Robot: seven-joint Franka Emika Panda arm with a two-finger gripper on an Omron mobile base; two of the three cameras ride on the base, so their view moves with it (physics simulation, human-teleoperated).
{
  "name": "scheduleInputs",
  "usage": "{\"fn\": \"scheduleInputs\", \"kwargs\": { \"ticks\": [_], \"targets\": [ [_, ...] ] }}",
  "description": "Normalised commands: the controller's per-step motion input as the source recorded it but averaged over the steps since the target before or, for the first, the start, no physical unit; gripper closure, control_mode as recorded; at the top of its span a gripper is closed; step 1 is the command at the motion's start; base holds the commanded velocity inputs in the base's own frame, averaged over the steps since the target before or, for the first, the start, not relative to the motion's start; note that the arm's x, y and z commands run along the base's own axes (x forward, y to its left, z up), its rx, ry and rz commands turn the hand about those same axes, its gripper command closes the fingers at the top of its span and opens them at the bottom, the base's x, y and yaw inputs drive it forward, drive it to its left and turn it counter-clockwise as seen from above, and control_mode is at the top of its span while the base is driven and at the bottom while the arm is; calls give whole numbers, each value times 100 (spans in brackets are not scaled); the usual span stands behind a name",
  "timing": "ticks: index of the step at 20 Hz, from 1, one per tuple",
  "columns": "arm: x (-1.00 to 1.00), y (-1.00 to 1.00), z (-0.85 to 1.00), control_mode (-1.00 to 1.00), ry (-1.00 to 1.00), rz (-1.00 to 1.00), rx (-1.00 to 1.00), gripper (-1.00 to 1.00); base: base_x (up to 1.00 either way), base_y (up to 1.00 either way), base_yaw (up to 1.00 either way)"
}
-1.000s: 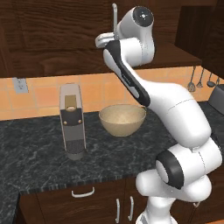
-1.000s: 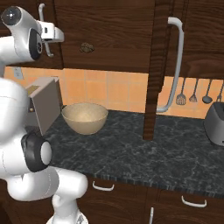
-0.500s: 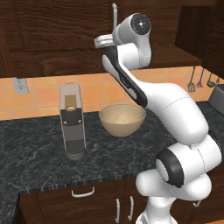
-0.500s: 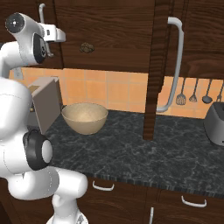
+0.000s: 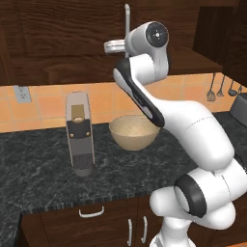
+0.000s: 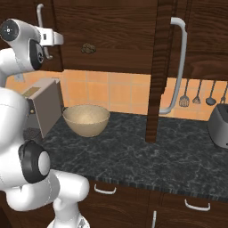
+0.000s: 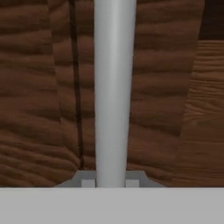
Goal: Open the cabinet, pick up the bread from the cabinet and place it in the basket. Then move the basket to the dining counter.
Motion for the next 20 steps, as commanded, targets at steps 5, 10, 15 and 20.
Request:
{"fn": "scheduleInputs", "kwargs": {
  "ticks": [5, 10, 15, 20],
  "targets": [
    [-100, 8, 38, -100, 1, -15, 9, 100, 0, 0, 0],
    [-100, 25, 24, -100, 0, -11, 1, 100, 0, 0, 0],
    [-100, 64, 21, -100, 0, -2, 0, 100, 0, 0, 0],
    [-100, 88, 17, -100, 0, 0, 1, 100, 0, 0, 0]
  ]
}}
